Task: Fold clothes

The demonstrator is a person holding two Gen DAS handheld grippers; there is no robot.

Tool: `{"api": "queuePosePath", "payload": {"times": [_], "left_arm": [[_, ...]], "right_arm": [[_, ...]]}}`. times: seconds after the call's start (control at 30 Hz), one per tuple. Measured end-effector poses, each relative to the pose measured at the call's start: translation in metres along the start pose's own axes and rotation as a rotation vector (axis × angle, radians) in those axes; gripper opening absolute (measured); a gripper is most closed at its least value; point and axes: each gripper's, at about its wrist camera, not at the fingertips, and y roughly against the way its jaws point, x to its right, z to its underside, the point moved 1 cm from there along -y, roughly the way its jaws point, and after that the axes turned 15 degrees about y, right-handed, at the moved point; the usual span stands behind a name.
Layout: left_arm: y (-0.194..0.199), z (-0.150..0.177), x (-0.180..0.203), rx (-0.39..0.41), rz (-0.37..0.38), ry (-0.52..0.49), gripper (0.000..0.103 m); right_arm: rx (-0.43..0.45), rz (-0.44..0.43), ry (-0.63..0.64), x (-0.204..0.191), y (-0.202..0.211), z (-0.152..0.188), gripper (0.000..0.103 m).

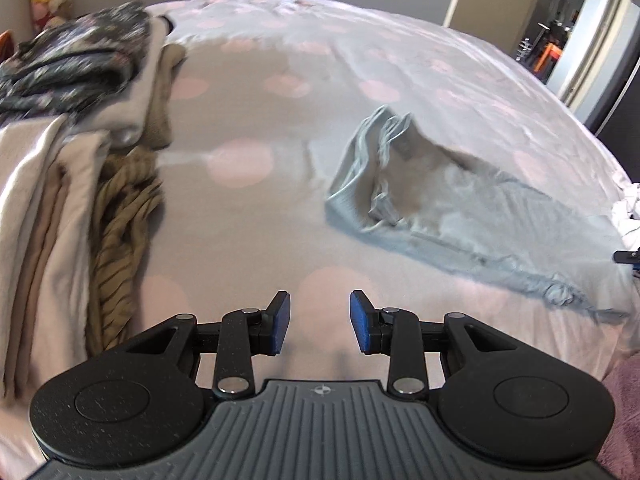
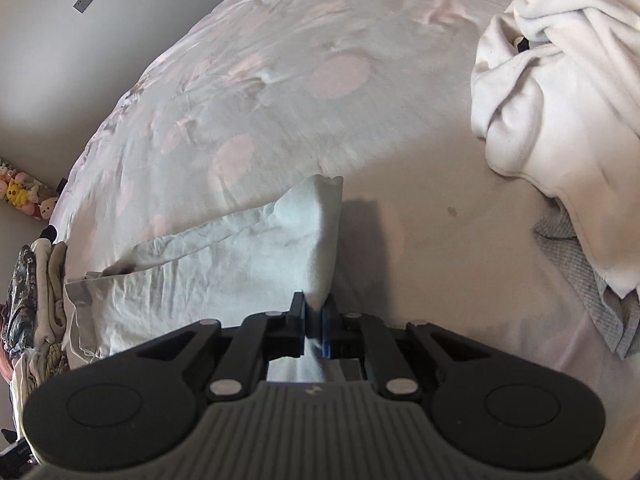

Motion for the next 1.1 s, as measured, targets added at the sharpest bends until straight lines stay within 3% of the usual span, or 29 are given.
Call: {"api": "queuePosePath", "payload": {"times": [0.07, 0.23, 0.4, 0.53, 0.7, 0.83, 0.97, 1.1], "left_arm": [[-0.003, -0.008, 0.012, 0.016, 0.015, -0.035, 0.041], [-0.018, -0.033, 0.039, 0.047, 0.028, -0.138, 0.043], [-0.042, -0.062, 0.057, 0.08, 0.028, -0.213, 0.046], [-0.07, -0.084, 0.067, 0.074, 0.048, -0.232, 0.046], [-0.113, -0.102, 0.076, 0.039, 0.048, -0.266, 0.048], [-0.145, -0.116, 0.074, 0.003, 0.012, -0.257, 0.047], [-0.17, -0.122, 0.072, -0.047, 0.009, -0.26, 0.048], [-0.187, -0.123, 0.069, -0.052, 0.005, -0.237, 0.059]], "right_arm": [[0.007, 0.032, 0.044, -0.006, -0.001, 0.001, 0.013], [0.082, 0.143, 0.116, -0.011, 0.012, 0.006, 0.03], [0.195, 0.201, 0.208, -0.027, 0.02, 0.002, 0.03], [0.257, 0.125, 0.301, -0.06, -0.002, -0.006, 0.034], [0.246, 0.023, 0.383, -0.095, -0.048, -0.012, 0.036], [0.242, 0.049, 0.448, -0.097, -0.064, -0.008, 0.036], [0.23, 0.044, 0.418, -0.085, -0.074, -0.008, 0.036], [0.227, 0.035, 0.417, -0.081, -0.08, -0.009, 0.036]]}}
